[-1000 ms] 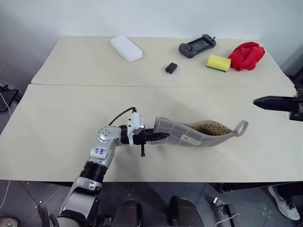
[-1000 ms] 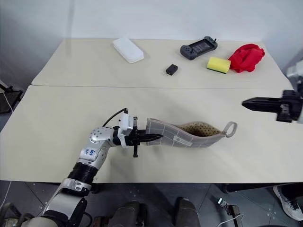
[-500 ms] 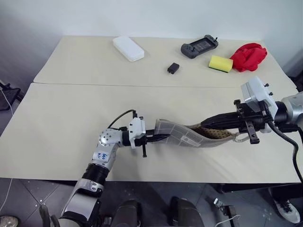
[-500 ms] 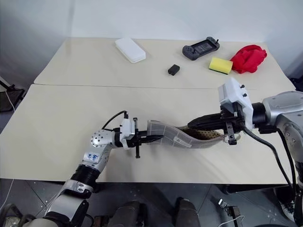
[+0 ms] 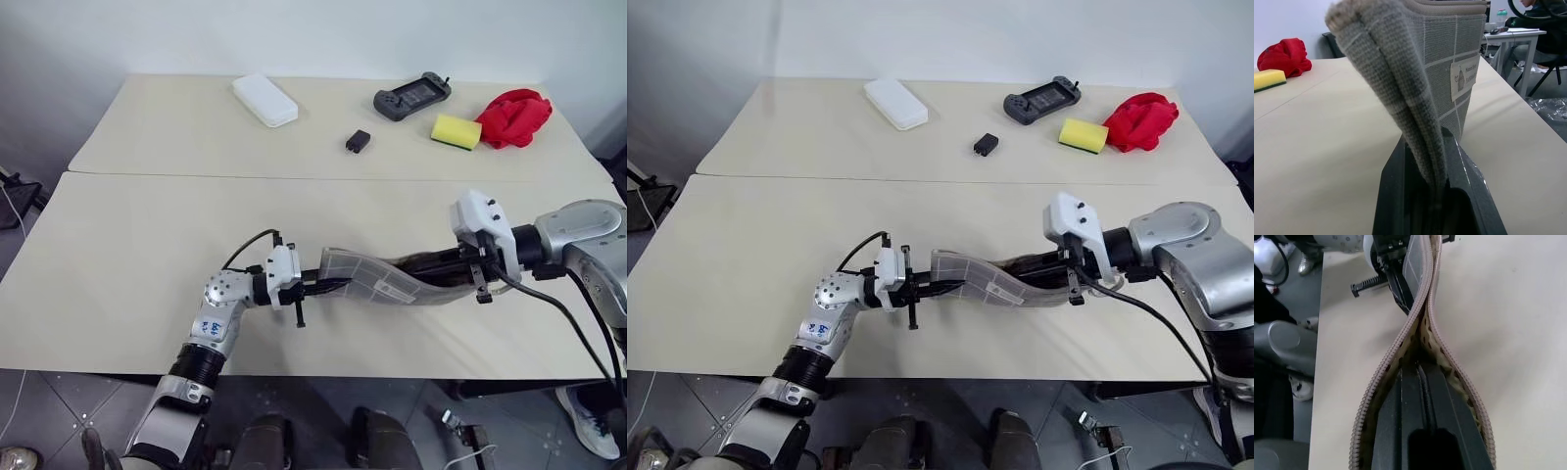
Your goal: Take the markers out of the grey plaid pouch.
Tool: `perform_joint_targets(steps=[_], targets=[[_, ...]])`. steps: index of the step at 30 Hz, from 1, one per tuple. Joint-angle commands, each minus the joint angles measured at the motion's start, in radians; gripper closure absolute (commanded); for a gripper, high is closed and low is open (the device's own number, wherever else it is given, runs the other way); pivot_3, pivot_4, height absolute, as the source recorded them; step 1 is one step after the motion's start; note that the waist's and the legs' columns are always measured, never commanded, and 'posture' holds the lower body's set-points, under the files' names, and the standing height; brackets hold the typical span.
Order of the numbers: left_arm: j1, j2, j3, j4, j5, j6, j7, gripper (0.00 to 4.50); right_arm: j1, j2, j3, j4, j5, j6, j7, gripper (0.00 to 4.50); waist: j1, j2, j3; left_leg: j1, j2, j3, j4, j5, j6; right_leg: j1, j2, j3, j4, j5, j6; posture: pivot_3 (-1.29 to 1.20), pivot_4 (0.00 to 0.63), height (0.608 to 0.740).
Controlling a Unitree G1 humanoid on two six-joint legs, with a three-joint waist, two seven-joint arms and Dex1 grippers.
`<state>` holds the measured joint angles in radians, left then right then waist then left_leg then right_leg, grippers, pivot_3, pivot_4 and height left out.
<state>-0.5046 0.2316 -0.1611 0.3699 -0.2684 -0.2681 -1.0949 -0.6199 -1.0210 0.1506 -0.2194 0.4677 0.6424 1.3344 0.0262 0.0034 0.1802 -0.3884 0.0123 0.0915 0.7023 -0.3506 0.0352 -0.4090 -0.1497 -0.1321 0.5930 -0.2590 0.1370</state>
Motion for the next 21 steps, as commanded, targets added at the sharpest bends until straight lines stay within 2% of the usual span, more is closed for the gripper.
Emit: perform_joint_targets(steps=[1,6,9,10,11,13,21], targets=[[0.013,0.003,-0.010,-0.029,0.013,-0.001,0.006,4.50,-0.028,-0.008,0.023,-0.001,-0.042,0.039,-0.021,4.47,-0.001,0.000,0.000,0.000,0.000,0.000,0.000,0.000,0.000,0.000,0.000,0.000,0.000,0.000,0.000,0.00,0.150,0.740],[0.019,0.006,-0.012,-0.039,0.013,0.002,0.016,4.50,-0.022,-0.029,0.077,0.005,-0.183,-0.117,-0.010,4.47,-0.001,0.000,0.000,0.000,0.000,0.000,0.001,0.000,0.000,0.000,0.000,0.000,0.000,0.000,0.000,0.00,0.150,0.740],[0.013,-0.005,-0.011,-0.044,0.014,0.000,0.035,4.50,-0.038,0.005,0.063,-0.053,-0.138,0.018,-0.053,4.47,-0.001,0.000,0.000,0.000,0.000,0.000,0.001,0.000,0.000,0.000,0.000,0.000,0.000,0.000,0.000,0.00,0.150,0.740],[0.013,-0.008,-0.012,-0.049,0.013,0.000,0.038,4.50,-0.030,-0.025,0.072,-0.075,-0.126,0.055,-0.021,4.30,-0.001,0.000,0.000,0.000,0.000,0.000,0.001,0.000,0.000,0.000,0.000,0.000,0.000,0.000,0.000,0.00,0.150,0.740],[0.015,-0.009,-0.014,-0.053,0.012,-0.001,0.038,4.50,-0.010,-0.056,0.079,-0.091,-0.134,0.011,0.024,4.10,0.001,0.000,0.000,0.000,0.000,0.000,0.001,0.000,0.000,0.000,0.000,0.000,0.000,0.000,0.000,0.00,0.150,0.740],[0.018,-0.009,-0.017,-0.059,0.012,-0.003,0.039,4.50,0.007,-0.065,0.084,-0.093,-0.188,-0.057,0.009,3.57,0.003,0.000,0.000,-0.001,0.000,0.000,0.001,0.000,0.000,0.000,0.000,0.000,0.000,0.000,0.000,0.00,0.150,0.740],[0.029,-0.006,-0.020,-0.079,0.003,0.009,0.038,4.50,0.015,-0.048,0.065,-0.140,-0.176,-0.014,-0.027,0.93,-0.002,0.000,0.000,0.000,0.000,0.000,0.001,0.000,0.000,0.000,0.000,0.001,0.000,0.001,0.000,0.00,0.150,0.740]])
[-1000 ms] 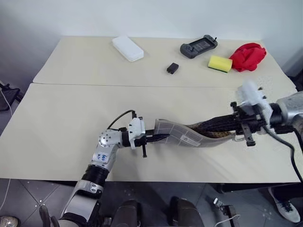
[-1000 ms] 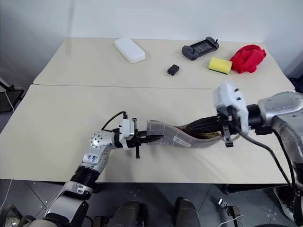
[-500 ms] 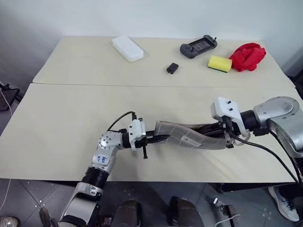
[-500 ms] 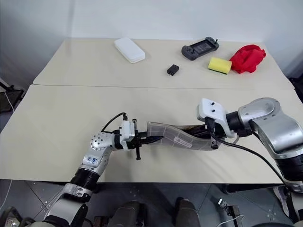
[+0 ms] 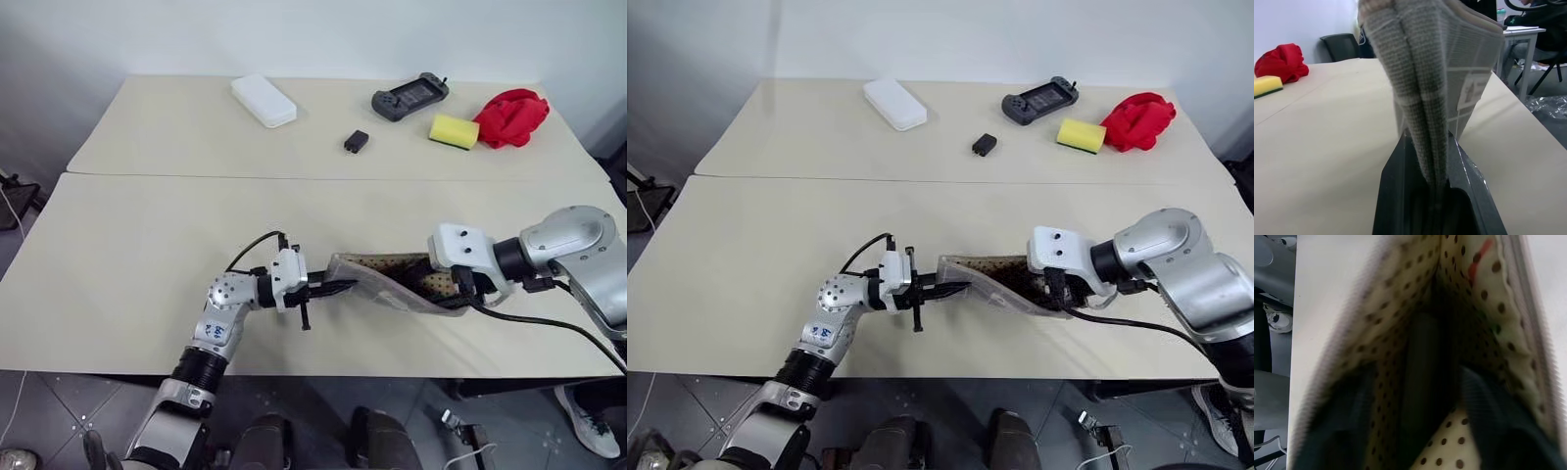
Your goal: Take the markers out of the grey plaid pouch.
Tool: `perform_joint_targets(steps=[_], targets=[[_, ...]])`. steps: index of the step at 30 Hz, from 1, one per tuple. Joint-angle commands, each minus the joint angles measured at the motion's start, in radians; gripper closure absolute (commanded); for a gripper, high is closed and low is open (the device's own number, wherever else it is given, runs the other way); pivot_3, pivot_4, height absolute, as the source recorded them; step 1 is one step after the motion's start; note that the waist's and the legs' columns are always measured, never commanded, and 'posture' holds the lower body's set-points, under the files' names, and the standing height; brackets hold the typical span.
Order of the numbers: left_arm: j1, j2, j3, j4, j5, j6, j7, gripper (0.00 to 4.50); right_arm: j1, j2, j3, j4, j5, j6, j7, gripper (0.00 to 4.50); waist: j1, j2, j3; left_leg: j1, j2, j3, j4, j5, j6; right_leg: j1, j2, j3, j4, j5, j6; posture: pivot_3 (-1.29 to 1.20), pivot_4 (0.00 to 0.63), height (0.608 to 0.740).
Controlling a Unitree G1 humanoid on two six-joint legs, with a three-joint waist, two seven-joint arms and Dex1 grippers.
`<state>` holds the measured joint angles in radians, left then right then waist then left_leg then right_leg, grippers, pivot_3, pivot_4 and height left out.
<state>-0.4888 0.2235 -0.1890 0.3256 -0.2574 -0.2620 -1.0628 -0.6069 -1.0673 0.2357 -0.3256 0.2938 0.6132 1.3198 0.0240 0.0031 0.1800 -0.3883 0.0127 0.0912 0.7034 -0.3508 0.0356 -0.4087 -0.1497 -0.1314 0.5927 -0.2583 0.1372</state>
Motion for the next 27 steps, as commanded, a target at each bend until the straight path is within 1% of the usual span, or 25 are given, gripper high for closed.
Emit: perform_joint_targets(steps=[1,2,3,7,10,12,15,22,27], targets=[[0.013,0.002,0.008,-0.037,-0.009,0.004,0.006,4.50,-0.002,0.005,-0.016,-0.035,-0.010,0.015,-0.024,0.59,0.000,0.000,0.000,0.000,0.000,0.000,0.000,0.000,0.000,0.000,0.000,0.000,0.000,0.000,0.000,0.00,0.150,0.740],[0.014,0.003,0.007,-0.038,-0.010,0.007,0.005,4.50,-0.007,0.012,-0.006,-0.033,-0.025,0.014,-0.039,0.26,0.000,0.000,0.000,0.000,0.000,0.000,0.000,0.000,0.000,0.000,0.000,0.000,0.000,0.000,0.000,0.00,0.150,0.740],[0.015,0.003,0.007,-0.040,-0.012,0.009,0.005,4.50,-0.013,0.020,0.007,-0.030,-0.049,0.007,-0.057,0.06,0.000,0.000,0.000,0.000,0.000,0.000,0.000,0.000,0.000,0.000,0.000,0.000,0.000,0.000,0.000,0.00,0.150,0.740],[0.020,0.004,0.004,-0.046,-0.017,0.023,0.001,4.50,-0.032,0.053,0.064,-0.032,-0.130,-0.004,-0.106,0.06,-0.001,0.000,0.000,0.000,0.000,0.000,0.000,0.000,0.000,0.000,0.000,0.000,0.000,0.000,0.000,0.00,0.150,0.740],[0.019,0.000,0.003,-0.048,-0.020,0.033,0.003,4.50,-0.044,0.085,0.109,-0.073,-0.175,0.036,-0.141,0.06,-0.002,0.000,0.000,0.000,0.000,0.000,0.000,0.000,0.000,0.000,0.000,0.000,0.000,0.000,0.000,0.00,0.150,0.740],[0.019,-0.002,0.005,-0.049,-0.022,0.037,0.004,4.50,-0.050,0.094,0.127,-0.093,-0.194,0.061,-0.149,0.06,-0.002,0.000,0.000,0.000,0.000,0.000,0.000,0.000,0.000,0.000,0.000,0.000,0.000,0.000,0.000,0.00,0.150,0.740],[0.017,-0.004,0.005,-0.045,-0.023,0.040,0.001,4.50,-0.062,0.082,0.180,-0.104,-0.234,0.082,-0.121,0.06,-0.001,0.000,0.000,0.000,0.000,0.000,0.000,0.000,0.000,0.000,0.000,0.000,0.000,0.000,0.000,0.00,0.150,0.740],[0.012,-0.010,0.006,-0.037,-0.022,0.041,0.001,4.50,-0.101,0.144,0.245,-0.017,-0.367,0.048,-0.192,0.06,-0.003,0.000,0.000,0.000,0.000,0.000,0.000,0.000,0.000,0.000,0.000,0.000,0.001,0.000,0.000,0.00,0.150,0.740],[0.012,-0.012,0.007,-0.035,-0.025,0.044,0.004,4.50,-0.078,0.168,0.270,0.006,-0.420,0.041,-0.209,0.06,-0.003,0.000,0.000,0.000,0.000,0.001,0.000,0.000,0.000,0.000,0.000,0.000,0.001,0.000,0.000,0.00,0.150,0.740]])
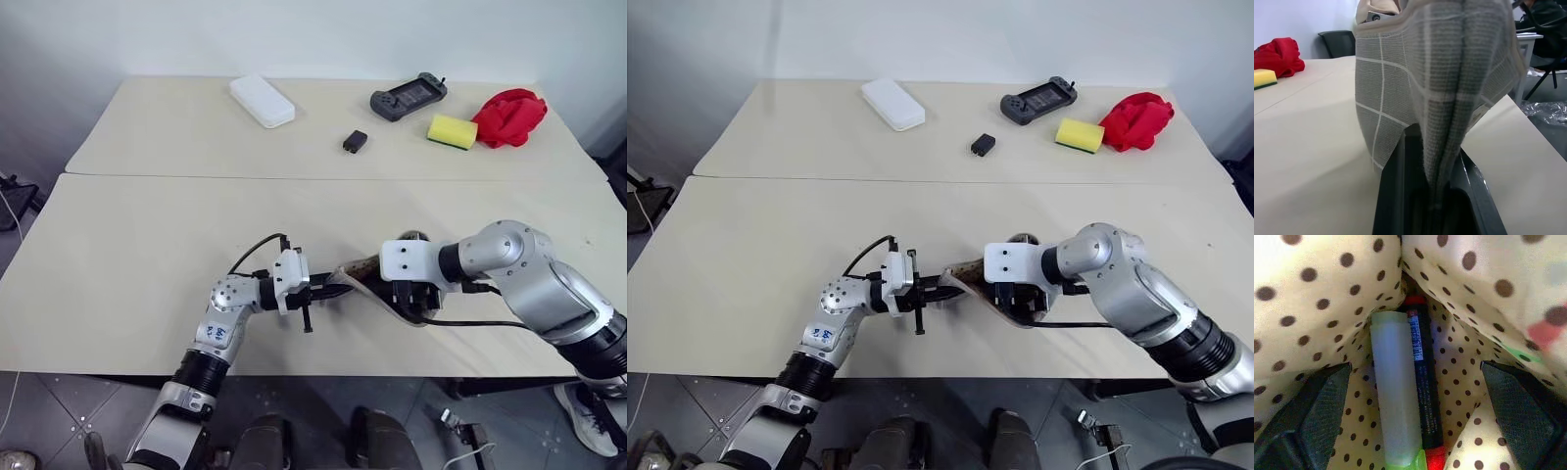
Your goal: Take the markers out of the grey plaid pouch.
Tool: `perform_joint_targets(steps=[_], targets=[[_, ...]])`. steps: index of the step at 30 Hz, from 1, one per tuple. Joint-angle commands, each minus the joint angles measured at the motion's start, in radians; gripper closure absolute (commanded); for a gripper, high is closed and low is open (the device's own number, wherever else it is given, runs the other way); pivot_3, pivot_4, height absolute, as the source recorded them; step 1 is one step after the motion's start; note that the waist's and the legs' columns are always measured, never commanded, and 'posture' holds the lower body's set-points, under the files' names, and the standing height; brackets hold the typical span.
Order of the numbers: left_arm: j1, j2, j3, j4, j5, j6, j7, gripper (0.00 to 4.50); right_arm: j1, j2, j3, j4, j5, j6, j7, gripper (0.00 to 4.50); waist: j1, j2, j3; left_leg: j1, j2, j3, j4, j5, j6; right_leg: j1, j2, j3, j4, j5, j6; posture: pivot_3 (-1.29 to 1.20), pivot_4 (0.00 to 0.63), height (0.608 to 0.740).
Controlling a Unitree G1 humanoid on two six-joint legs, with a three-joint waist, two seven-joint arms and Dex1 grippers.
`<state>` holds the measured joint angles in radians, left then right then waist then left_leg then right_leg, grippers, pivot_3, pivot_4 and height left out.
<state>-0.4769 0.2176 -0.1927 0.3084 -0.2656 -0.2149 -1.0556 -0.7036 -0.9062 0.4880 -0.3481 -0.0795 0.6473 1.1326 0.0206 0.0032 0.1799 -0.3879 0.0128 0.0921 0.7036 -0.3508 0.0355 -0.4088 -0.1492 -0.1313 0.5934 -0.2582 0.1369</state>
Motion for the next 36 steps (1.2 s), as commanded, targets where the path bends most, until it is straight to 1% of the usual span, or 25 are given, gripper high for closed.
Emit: perform_joint_targets(steps=[1,2,3,5,7,8,9,14,15,20,23,24,26,28,31,33,36], targets=[[0.000,-0.006,0.012,-0.018,-0.017,-0.002,-0.002,4.50,0.022,0.006,0.025,0.032,-0.060,0.001,-0.021,0.06,0.000,0.000,0.000,0.000,0.000,0.000,0.000,0.000,0.000,0.000,0.000,0.000,0.000,0.000,0.000,0.00,0.150,0.740],[-0.001,-0.007,0.013,-0.017,-0.017,-0.001,-0.001,4.50,0.024,0.008,0.027,0.035,-0.067,-0.001,-0.019,0.06,0.000,0.000,0.000,0.000,0.000,0.000,0.000,0.000,0.000,0.000,0.000,0.000,0.000,0.000,0.000,0.00,0.150,0.740],[-0.002,-0.007,0.014,-0.016,-0.017,0.000,0.000,4.50,0.025,0.011,0.026,0.039,-0.071,0.000,-0.020,0.46,0.000,0.000,0.000,0.000,0.000,0.000,0.000,0.000,0.000,0.000,0.000,0.000,0.000,0.000,0.000,0.00,0.150,0.740],[-0.004,-0.007,0.016,-0.015,-0.017,0.002,0.002,4.50,0.025,0.012,0.025,0.051,-0.089,-0.012,-0.021,0.98,0.002,0.000,0.000,0.000,0.000,0.001,0.000,0.000,0.000,0.000,0.000,0.000,0.000,0.000,0.000,0.00,0.150,0.740],[-0.005,-0.006,0.019,-0.014,-0.018,0.004,0.006,4.50,0.021,0.007,0.025,0.064,-0.112,-0.038,-0.024,1.67,0.002,0.000,0.000,0.000,0.000,0.001,0.001,0.000,0.000,0.000,0.000,0.000,0.000,0.000,0.000,0.00,0.150,0.740],[-0.005,-0.006,0.021,-0.014,-0.018,0.004,0.008,4.50,0.020,0.006,0.023,0.068,-0.120,-0.051,-0.024,1.95,0.002,0.000,0.000,0.000,0.000,0.001,0.001,0.000,0.000,0.000,0.000,0.000,0.000,0.000,0.000,0.00,0.150,0.740],[-0.005,-0.007,0.023,-0.014,-0.019,0.006,0.010,4.50,0.018,0.006,0.019,0.072,-0.128,-0.065,-0.023,2.36,0.002,0.000,0.000,0.000,0.000,0.001,0.001,0.000,0.000,0.000,0.000,0.000,0.000,0.000,0.000,0.00,0.150,0.740],[-0.005,-0.012,0.036,-0.018,-0.024,0.018,0.025,4.50,0.019,-0.016,-0.013,0.064,-0.142,-0.142,-0.003,3.98,0.002,0.000,0.000,0.000,0.000,0.001,0.001,0.000,0.000,0.000,0.000,0.000,0.000,0.000,0.000,0.00,0.150,0.740],[-0.005,-0.012,0.037,-0.018,-0.024,0.019,0.026,4.50,0.021,-0.017,-0.022,0.063,-0.141,-0.152,-0.002,4.07,0.002,0.000,0.000,0.000,0.000,0.001,0.001,0.000,0.000,0.000,0.000,0.000,0.000,0.000,0.000,0.00,0.150,0.740],[-0.007,-0.010,0.042,-0.016,-0.022,0.020,0.029,4.50,0.026,-0.025,-0.092,0.076,-0.112,-0.219,-0.004,4.06,0.003,0.000,0.000,0.000,0.000,0.001,0.001,0.000,0.000,0.000,0.000,-0.001,0.000,0.000,0.000,0.00,0.150,0.740],[-0.008,-0.005,0.044,-0.017,-0.015,0.021,0.034,4.50,0.030,-0.020,-0.193,0.105,-0.019,-0.262,0.015,4.06,0.003,0.000,0.000,-0.001,0.000,0.002,0.001,0.000,0.000,0.000,0.000,-0.001,0.000,0.000,0.000,0.00,0.150,0.740],[-0.008,-0.004,0.044,-0.016,-0.014,0.020,0.035,4.50,0.035,-0.019,-0.223,0.114,0.031,-0.295,0.044,4.06,0.003,0.000,0.000,-0.001,0.000,0.002,0.001,0.000,0.000,0.000,0.000,-0.001,0.000,0.000,0.000,0.00,0.150,0.740],[-0.008,-0.001,0.045,-0.017,-0.014,0.021,0.036,4.50,0.065,-0.018,-0.285,0.104,0.175,-0.359,0.150,4.06,0.003,0.000,0.000,-0.001,0.000,0.002,0.001,0.000,0.000,0.000,0.000,-0.001,0.000,0.000,0.000,0.00,0.150,0.740],[-0.007,0.000,0.045,-0.018,-0.014,0.023,0.036,4.50,0.089,-0.013,-0.327,0.101,0.257,-0.401,0.204,4.06,0.002,0.000,0.000,-0.001,0.000,0.003,0.000,0.000,0.000,0.000,0.001,-0.001,-0.001,0.000,0.000,0.00,0.150,0.740],[-0.003,-0.001,0.045,-0.021,-0.013,0.024,0.038,4.50,0.116,0.014,-0.369,0.131,0.301,-0.438,0.192,4.06,0.002,0.000,0.000,0.000,0.000,0.003,0.000,0.000,0.000,0.001,0.001,-0.001,-0.001,0.000,0.000,0.00,0.150,0.740],[-0.002,-0.003,0.044,-0.023,-0.011,0.025,0.040,4.50,0.137,0.026,-0.383,0.150,0.330,-0.496,0.215,4.06,0.004,0.000,0.000,0.000,0.000,0.003,0.000,0.000,0.000,0.001,0.001,-0.001,0.000,0.000,0.000,0.00,0.150,0.740],[-0.001,-0.002,0.045,-0.025,-0.013,0.027,0.039,4.50,0.155,0.045,-0.404,0.171,0.372,-0.517,0.217,4.06,0.003,0.000,0.000,0.000,0.000,0.003,0.000,0.000,0.000,0.001,0.001,-0.001,-0.001,0.000,0.000,0.00,0.150,0.740]])
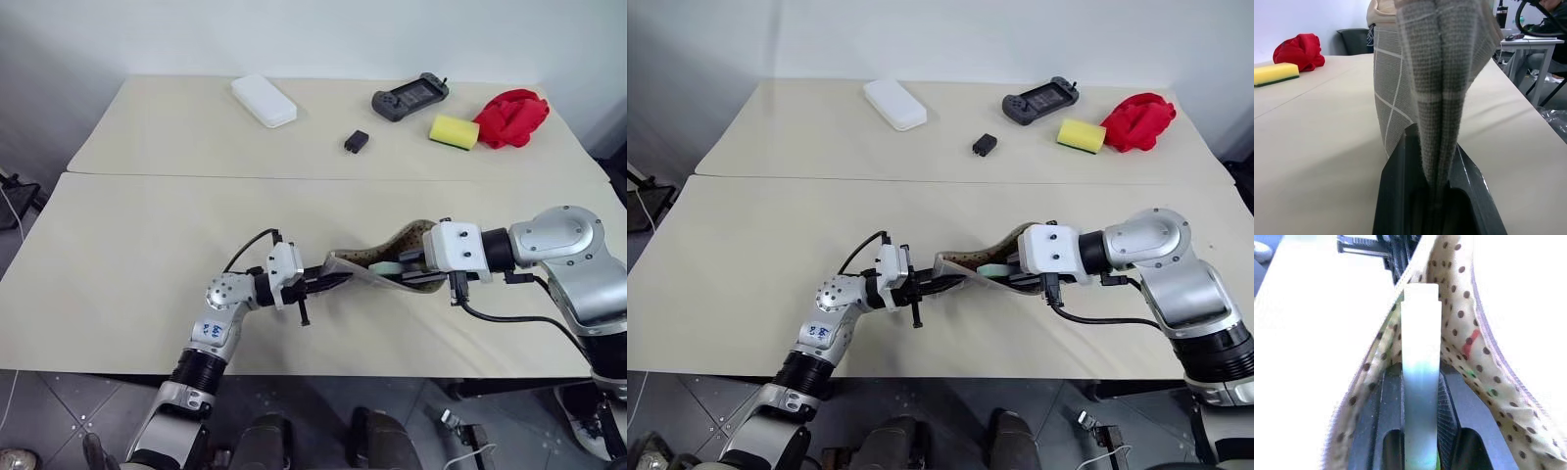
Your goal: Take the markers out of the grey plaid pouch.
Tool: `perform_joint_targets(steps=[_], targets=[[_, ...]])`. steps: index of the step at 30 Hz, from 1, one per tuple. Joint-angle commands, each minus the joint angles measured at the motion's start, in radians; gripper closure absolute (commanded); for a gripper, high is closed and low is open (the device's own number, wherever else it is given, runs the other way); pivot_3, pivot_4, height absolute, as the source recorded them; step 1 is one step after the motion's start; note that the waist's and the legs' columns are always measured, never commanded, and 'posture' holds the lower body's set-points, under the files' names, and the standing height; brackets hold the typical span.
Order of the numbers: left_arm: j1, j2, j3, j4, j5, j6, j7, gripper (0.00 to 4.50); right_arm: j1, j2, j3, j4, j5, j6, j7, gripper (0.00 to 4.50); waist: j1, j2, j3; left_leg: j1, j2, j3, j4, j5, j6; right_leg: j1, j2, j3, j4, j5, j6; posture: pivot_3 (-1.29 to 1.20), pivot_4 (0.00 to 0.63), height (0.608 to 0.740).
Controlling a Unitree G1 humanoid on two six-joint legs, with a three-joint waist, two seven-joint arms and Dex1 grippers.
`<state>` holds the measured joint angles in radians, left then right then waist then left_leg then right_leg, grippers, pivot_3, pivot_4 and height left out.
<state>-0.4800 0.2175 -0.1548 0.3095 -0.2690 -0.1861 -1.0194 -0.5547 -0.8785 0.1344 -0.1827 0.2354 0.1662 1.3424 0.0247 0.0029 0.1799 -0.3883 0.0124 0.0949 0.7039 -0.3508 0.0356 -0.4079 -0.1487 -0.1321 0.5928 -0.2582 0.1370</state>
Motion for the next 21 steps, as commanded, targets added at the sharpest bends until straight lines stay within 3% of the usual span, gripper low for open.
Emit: perform_joint_targets(steps=[1,6,9,14,18,21], targets=[[0.002,-0.001,0.007,-0.027,-0.011,-0.001,0.001,4.50,0.009,0.032,-0.066,0.015,0.082,-0.040,0.002,4.06,-0.001,0.000,0.000,0.000,0.000,0.000,0.000,0.000,0.000,0.000,0.000,0.000,0.000,0.000,0.000,0.00,0.150,0.740],[0.005,0.014,0.014,-0.040,-0.028,0.018,-0.019,4.50,0.026,0.063,-0.165,0.034,0.234,-0.001,0.020,4.06,0.002,0.000,0.000,0.000,0.000,0.000,0.000,0.000,0.000,0.000,0.000,0.000,0.000,0.000,0.000,0.00,0.150,0.740],[0.012,0.033,0.020,-0.081,-0.092,0.119,-0.061,4.50,0.003,0.007,-0.230,-0.058,0.380,0.234,-0.038,4.06,0.001,0.000,0.000,0.000,0.000,-0.001,0.000,0.000,0.000,0.000,0.000,0.000,0.000,0.000,0.000,0.00,0.150,0.740],[0.004,0.049,0.021,-0.139,-0.136,0.204,-0.098,4.50,-0.124,0.024,-0.343,-0.071,0.593,0.495,-0.228,4.06,-0.002,0.000,0.000,0.001,0.002,-0.004,0.000,0.000,0.000,-0.001,0.000,0.001,0.001,0.000,0.000,0.00,0.150,0.740],[-0.003,0.067,0.003,-0.099,-0.097,0.164,-0.140,4.50,-0.101,-0.121,-0.429,0.173,0.555,0.619,-0.232,4.06,0.012,0.000,0.000,-0.001,0.002,-0.003,0.001,0.000,0.001,0.000,-0.001,0.000,0.000,0.000,-0.001,0.00,0.150,0.740],[-0.007,0.060,0.003,-0.081,-0.091,0.148,-0.140,4.50,-0.053,-0.181,-0.414,0.351,0.435,0.542,-0.233,4.06,0.014,0.000,0.000,-0.001,-0.001,0.000,0.002,-0.002,0.005,0.000,-0.002,0.002,-0.001,0.001,0.001,0.00,0.150,0.740]])
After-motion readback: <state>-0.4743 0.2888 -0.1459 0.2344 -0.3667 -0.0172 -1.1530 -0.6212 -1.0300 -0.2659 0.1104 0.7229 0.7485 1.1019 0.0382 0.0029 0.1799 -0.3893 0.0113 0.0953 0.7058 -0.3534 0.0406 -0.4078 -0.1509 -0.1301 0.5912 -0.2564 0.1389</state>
